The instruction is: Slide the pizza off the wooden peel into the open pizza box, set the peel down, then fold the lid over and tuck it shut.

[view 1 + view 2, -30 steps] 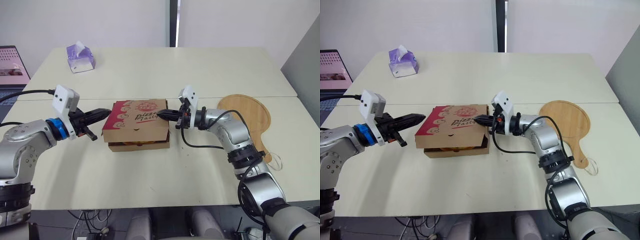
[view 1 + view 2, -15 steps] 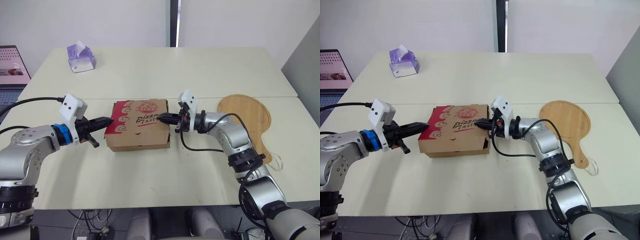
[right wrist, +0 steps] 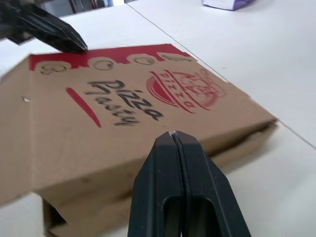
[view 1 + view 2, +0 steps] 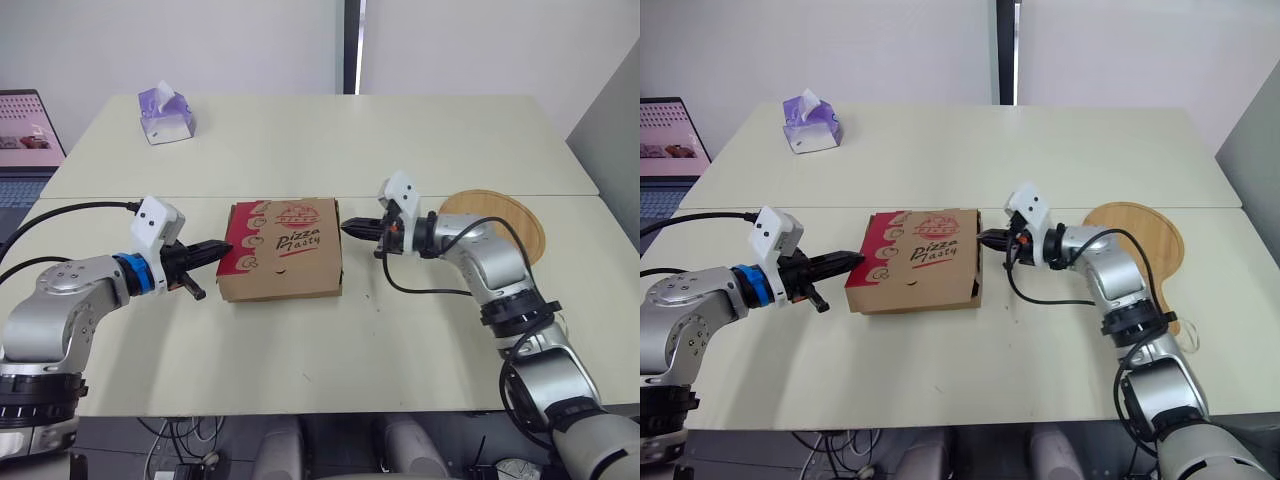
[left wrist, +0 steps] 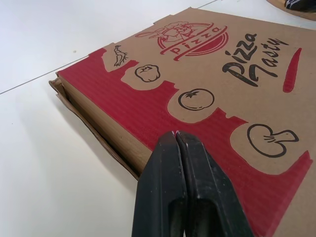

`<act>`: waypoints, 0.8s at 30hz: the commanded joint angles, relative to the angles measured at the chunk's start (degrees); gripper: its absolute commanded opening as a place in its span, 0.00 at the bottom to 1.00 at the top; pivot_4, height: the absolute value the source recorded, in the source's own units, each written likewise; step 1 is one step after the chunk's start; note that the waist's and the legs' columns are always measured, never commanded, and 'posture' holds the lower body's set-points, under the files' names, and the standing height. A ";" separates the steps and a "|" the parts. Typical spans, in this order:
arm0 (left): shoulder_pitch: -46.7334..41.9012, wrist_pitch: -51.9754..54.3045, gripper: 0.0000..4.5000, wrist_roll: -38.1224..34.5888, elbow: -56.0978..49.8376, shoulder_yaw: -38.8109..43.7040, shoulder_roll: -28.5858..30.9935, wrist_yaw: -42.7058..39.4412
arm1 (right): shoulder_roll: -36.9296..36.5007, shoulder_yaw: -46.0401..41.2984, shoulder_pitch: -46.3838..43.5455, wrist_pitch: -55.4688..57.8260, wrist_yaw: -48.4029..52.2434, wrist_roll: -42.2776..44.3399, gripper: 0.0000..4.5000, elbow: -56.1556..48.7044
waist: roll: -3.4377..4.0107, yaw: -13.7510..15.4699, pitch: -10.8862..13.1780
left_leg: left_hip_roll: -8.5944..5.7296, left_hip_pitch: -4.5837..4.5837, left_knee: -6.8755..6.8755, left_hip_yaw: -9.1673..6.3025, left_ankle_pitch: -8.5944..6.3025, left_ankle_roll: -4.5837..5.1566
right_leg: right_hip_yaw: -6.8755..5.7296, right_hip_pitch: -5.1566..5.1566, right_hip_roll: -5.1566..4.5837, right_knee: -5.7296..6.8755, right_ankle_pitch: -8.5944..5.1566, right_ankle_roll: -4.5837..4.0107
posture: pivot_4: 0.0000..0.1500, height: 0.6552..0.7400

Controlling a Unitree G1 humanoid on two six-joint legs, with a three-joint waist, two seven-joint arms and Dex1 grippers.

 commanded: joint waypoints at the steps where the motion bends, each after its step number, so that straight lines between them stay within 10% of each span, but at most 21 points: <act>1: -0.69 -1.15 0.00 0.44 -0.50 0.46 -0.11 -0.07 | -1.20 1.18 -0.21 -2.95 1.04 -1.97 0.00 -2.06 | 0.00 -0.01 0.00 | 0.00 0.00 0.00 0.01 0.00 0.00 | 0.00 0.00 0.00 0.00 0.00 0.00 | 1.00 1.00; 24: -0.20 -3.58 0.00 2.93 0.93 -1.05 -2.79 -0.43 | -2.65 2.56 4.16 -2.93 3.11 -2.15 0.08 -6.52 | 0.00 0.01 0.00 | 0.01 0.00 0.03 -0.03 0.00 0.00 | -0.02 0.04 0.00 0.01 0.00 0.00 | 1.00 1.00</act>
